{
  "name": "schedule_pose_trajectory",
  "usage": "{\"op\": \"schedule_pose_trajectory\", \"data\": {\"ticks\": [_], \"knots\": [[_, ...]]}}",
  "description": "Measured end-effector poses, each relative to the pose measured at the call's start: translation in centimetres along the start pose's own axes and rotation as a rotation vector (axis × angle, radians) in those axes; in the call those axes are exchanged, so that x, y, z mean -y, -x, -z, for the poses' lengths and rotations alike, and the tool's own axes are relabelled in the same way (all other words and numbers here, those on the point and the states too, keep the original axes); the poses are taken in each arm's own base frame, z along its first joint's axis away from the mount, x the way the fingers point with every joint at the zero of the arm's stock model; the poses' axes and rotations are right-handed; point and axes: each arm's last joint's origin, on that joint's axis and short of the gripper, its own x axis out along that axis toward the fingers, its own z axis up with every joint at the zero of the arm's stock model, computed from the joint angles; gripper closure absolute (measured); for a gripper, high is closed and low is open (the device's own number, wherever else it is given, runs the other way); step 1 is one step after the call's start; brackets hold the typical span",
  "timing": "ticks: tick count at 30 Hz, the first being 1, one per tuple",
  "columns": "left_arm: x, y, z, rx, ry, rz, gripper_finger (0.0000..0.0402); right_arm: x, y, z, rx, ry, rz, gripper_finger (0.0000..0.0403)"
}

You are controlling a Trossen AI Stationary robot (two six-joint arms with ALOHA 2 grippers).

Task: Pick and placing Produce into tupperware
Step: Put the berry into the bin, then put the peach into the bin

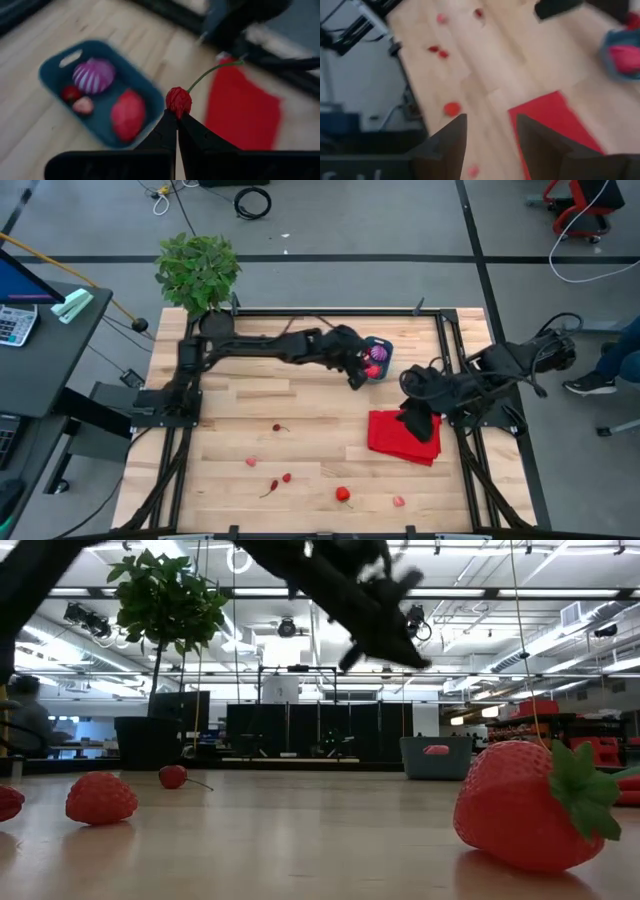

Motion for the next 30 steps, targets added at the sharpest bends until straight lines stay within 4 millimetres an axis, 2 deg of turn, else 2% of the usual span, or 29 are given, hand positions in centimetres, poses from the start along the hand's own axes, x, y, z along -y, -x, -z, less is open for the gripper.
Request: {"op": "schedule_pose_trajectory", "data": {"ticks": [6, 9, 14, 18, 30], "knots": [[-3.0, -4.7, 1.5, -0.133, 0.008, -0.08, 0.0396, -0.1, 0.1, 0.3, 0.055, -0.001, 0.046, 0.0224], [-4.1, -6.0, 2.4, -0.17, 0.023, -0.085, 0.039, -0.1, 0.1, 0.4, 0.051, 0.008, 0.046, 0.0224], [-4.7, -6.2, 2.5, -0.177, 0.025, -0.085, 0.0362, -0.1, 0.1, 0.4, 0.051, 0.037, 0.047, 0.0224], [-4.5, -6.2, 2.0, -0.149, -0.037, -0.071, 0.0344, -0.1, 0.1, 0.4, 0.05, 0.065, 0.049, 0.0224], [-4.4, -6.0, 1.7, -0.14, -0.041, -0.068, 0.0288, -0.1, 0.1, 0.4, 0.05, 0.065, 0.049, 0.0224]]}}
